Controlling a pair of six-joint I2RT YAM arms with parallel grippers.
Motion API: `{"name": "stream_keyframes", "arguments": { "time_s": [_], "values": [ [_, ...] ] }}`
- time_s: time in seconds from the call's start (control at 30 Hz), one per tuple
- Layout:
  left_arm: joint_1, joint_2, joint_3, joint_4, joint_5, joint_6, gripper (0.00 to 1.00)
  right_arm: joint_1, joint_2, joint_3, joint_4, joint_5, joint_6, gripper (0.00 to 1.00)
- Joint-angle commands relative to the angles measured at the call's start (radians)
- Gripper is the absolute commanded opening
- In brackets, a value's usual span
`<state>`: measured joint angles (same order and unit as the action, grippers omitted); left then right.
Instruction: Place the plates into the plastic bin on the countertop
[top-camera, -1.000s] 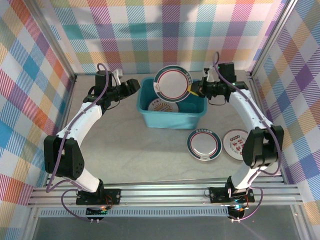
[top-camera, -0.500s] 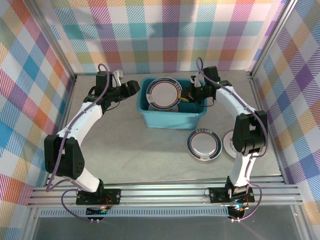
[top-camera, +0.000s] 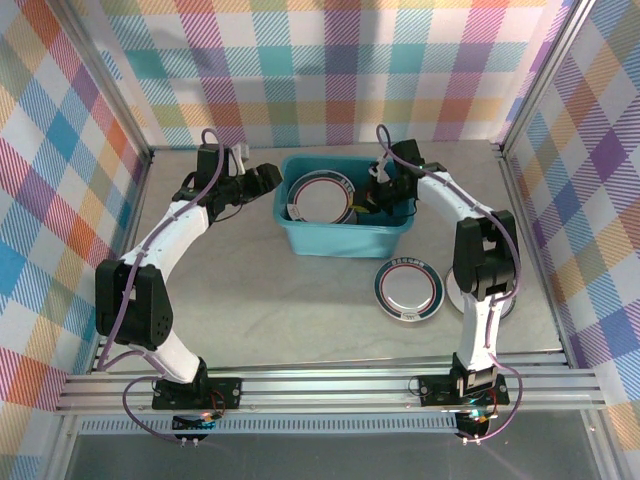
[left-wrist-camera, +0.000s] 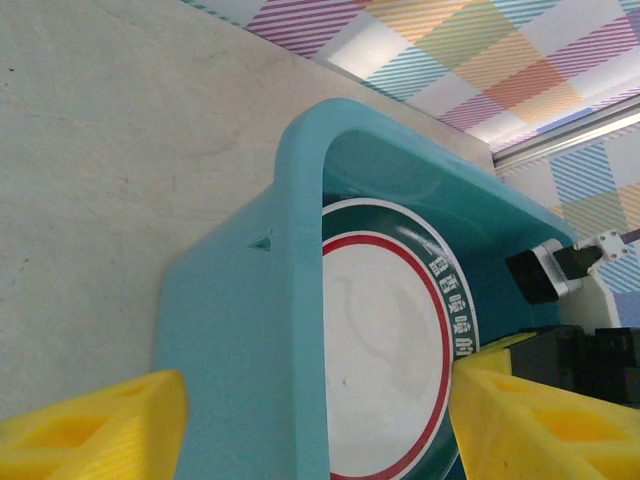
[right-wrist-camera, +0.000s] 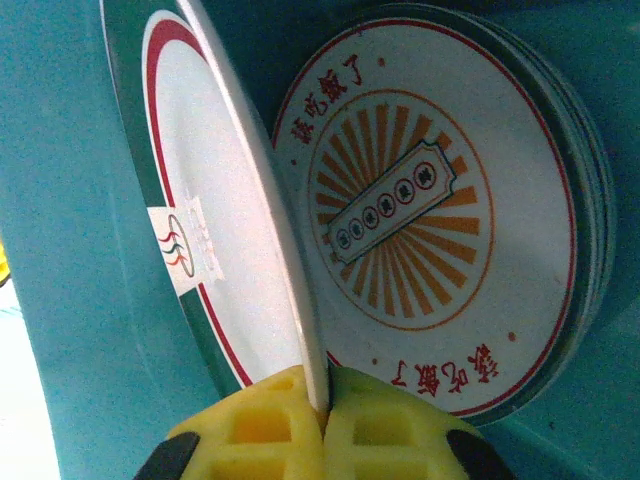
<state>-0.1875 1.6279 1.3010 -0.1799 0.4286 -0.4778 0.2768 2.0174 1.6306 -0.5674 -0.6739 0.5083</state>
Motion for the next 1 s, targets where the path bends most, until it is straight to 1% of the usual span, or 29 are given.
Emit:
{"name": "stream_keyframes", "arguments": {
  "time_s": [0.0, 0.17, 0.47, 0.67, 0.77, 0.83, 0.97],
  "values": [
    [0.008, 0.009, 0.033, -0.008, 0.009, 0.016, 0.70, 0.007, -0.009, -0.009, 0.006, -0.005, -0.019, 0.00],
    [0.008, 0.027, 0.042, -0.006, 0.016, 0.011, 0.70, 0.007, 0.034, 0.003, 0.024, -0.007, 0.008, 0.00],
    [0.008, 0.021, 0.029, -0.010, 0.010, 0.016, 0.70, 0.007, 0.087, 0.018, -0.009, 0.015, 0.011, 0.00],
    [0.008, 0.027, 0.033, -0.010, 0.015, 0.016, 0.70, 0.008, 0.100, 0.028, -0.031, 0.054, 0.010, 0.00],
    [0.008, 0.027, 0.031, -0.009, 0.016, 0.017, 0.70, 0.008, 0.099, 0.026, -0.038, 0.069, 0.012, 0.04],
    [0.008, 0.029, 0.030, -0.007, 0.018, 0.016, 0.70, 0.008, 0.099, 0.026, -0.042, 0.079, 0.011, 0.08],
    [0.008, 0.029, 0.024, 0.005, 0.021, 0.011, 0.70, 0.008, 0.107, 0.031, -0.044, 0.077, 0.011, 0.12]
  ]
}}
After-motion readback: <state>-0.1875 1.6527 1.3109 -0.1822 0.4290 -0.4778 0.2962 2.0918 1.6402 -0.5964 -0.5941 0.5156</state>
